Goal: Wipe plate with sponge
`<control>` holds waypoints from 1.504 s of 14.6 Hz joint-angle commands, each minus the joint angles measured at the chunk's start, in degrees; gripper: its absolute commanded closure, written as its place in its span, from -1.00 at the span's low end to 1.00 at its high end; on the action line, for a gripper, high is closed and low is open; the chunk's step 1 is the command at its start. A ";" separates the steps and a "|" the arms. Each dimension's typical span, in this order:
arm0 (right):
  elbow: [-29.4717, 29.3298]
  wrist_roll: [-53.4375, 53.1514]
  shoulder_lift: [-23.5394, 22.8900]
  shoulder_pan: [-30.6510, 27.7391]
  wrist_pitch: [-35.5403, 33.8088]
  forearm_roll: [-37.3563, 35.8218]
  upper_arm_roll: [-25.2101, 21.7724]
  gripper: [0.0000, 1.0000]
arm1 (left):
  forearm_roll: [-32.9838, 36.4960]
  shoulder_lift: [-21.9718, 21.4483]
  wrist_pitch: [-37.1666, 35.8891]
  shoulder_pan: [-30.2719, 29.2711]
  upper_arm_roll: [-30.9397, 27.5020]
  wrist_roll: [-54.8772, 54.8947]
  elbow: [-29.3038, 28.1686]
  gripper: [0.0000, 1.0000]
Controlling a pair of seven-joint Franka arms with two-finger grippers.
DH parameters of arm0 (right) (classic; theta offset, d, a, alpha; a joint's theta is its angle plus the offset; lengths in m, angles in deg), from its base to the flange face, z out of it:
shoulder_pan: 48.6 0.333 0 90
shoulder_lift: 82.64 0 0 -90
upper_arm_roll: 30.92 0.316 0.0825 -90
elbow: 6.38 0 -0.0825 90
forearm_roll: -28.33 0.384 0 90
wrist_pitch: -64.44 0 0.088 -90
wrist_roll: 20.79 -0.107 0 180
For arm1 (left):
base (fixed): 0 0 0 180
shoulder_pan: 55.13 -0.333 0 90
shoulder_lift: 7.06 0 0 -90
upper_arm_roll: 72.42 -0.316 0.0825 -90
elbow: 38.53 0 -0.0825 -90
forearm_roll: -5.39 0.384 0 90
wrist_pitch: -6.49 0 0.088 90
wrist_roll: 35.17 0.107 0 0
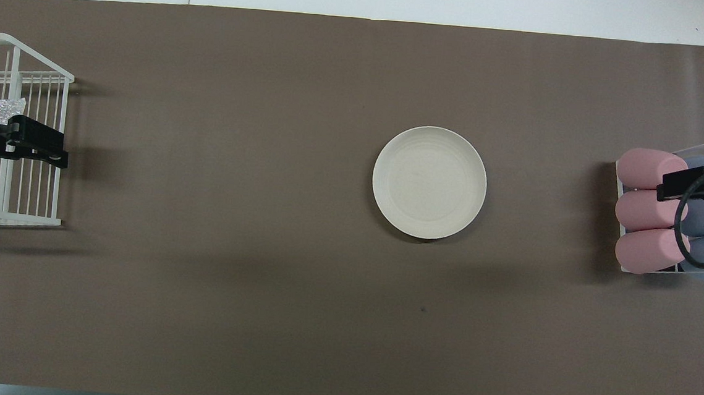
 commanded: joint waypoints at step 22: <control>-1.38 -9.22 -0.37 1.97 -3.08 -0.79 0.32 -1.00 | 45.93 13.89 15.98 3.79 0.21 -2.25 -8.39 -1.00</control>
